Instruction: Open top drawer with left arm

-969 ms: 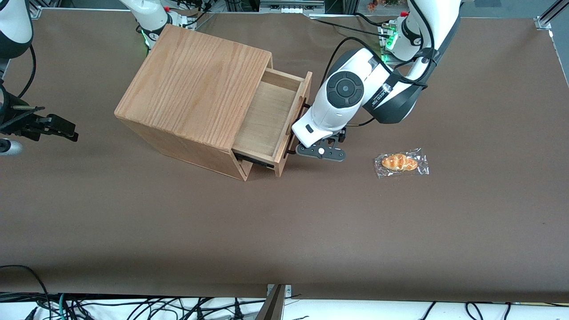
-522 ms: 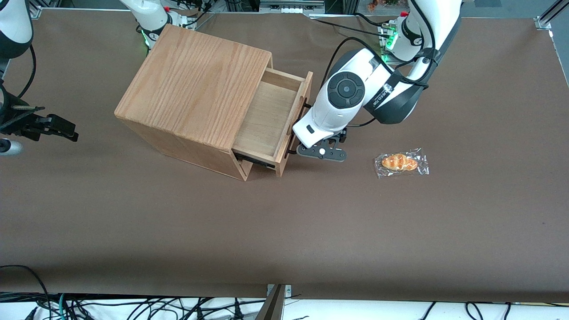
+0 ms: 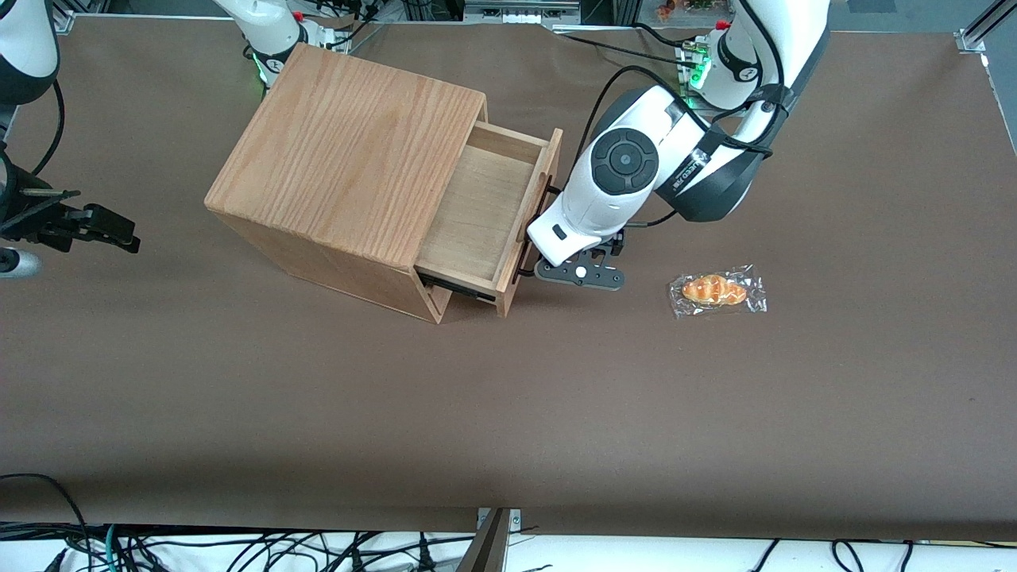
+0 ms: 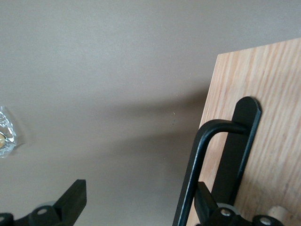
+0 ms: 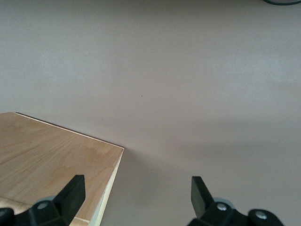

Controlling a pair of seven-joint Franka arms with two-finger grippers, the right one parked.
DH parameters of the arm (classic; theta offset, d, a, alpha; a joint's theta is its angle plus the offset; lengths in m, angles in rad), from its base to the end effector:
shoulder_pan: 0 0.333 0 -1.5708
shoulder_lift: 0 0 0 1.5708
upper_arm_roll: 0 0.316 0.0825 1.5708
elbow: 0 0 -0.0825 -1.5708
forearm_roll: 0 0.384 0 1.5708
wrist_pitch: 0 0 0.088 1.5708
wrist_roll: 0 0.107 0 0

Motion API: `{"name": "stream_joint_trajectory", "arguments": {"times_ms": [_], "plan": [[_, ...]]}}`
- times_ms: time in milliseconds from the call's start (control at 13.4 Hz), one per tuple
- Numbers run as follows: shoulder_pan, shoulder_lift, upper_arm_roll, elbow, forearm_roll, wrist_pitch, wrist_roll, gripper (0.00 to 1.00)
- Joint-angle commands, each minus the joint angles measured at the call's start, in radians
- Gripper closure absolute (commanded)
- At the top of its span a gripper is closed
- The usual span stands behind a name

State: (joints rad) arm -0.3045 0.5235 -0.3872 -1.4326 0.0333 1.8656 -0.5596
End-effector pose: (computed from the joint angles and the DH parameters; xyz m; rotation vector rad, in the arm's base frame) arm 0.5634 -0.4026 0.4039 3.0324 -0.1525 -0.2074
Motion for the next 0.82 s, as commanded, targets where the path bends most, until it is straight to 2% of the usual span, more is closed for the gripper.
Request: {"name": "stream_joint_trajectory", "arguments": {"times_ms": [0, 746], "plan": [[0.012, -0.023, 0.007, 0.012, 0.027, -0.04, 0.006, 0.0], [0.037, -0.112, 0.014, 0.021, 0.02, -0.146, 0.006, 0.0]]}}
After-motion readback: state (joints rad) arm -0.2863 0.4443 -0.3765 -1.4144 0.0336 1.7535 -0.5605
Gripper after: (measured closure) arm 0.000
